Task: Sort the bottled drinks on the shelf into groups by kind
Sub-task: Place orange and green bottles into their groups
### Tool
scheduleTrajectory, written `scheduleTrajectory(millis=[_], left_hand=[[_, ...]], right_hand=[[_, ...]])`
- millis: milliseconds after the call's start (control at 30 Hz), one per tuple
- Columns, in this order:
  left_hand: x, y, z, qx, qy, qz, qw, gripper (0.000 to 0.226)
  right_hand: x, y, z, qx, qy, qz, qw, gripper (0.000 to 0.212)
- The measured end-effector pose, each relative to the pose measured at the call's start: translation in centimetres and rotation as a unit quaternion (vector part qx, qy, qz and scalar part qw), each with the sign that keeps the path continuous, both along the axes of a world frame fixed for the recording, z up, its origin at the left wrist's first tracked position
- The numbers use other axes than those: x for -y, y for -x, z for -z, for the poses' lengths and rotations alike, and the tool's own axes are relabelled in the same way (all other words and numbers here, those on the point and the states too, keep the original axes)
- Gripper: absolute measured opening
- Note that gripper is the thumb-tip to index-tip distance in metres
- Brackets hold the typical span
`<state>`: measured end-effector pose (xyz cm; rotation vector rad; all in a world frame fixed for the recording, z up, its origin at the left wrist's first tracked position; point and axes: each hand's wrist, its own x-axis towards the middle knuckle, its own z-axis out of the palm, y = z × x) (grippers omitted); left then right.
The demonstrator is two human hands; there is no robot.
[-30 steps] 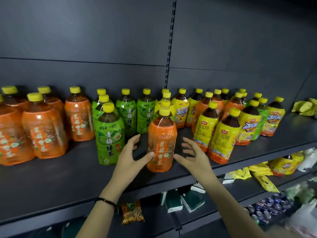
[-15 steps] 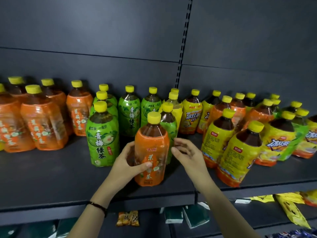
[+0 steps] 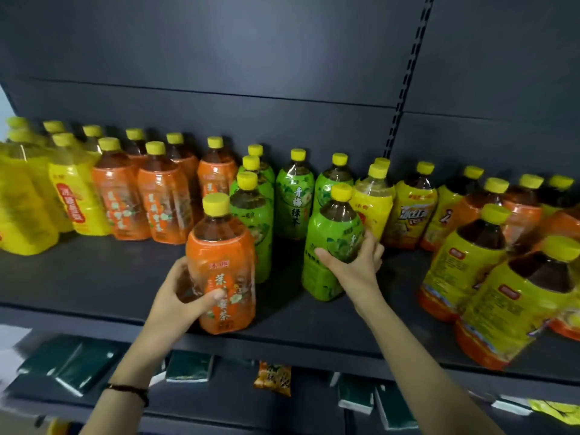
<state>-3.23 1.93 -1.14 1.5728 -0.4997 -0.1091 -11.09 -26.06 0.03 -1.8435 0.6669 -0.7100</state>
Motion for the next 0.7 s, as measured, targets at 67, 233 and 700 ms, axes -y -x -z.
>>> scheduleTrajectory(millis=[67,233,700], left_hand=[[-1.3,-0.7,-0.1,-0.001,0.003,-0.018,1.0,0.093],[-2.9,-2.5,-0.2,0.005,0.0,-0.018,1.0,0.091],[-1.3,-10.9,0.8,-0.003,0.008,-0.053,0.999,0.075]], right_hand=[[-0.6,-0.1,0.0,-0.009,0.011,-0.035,0.999,0.106],[-2.0,0.0,-0.1,0.056,-0.06,-0.104,0.991,0.09],[-4.3,-5.1,0.3,0.096,-0.079,-0.09,0.988,0.094]])
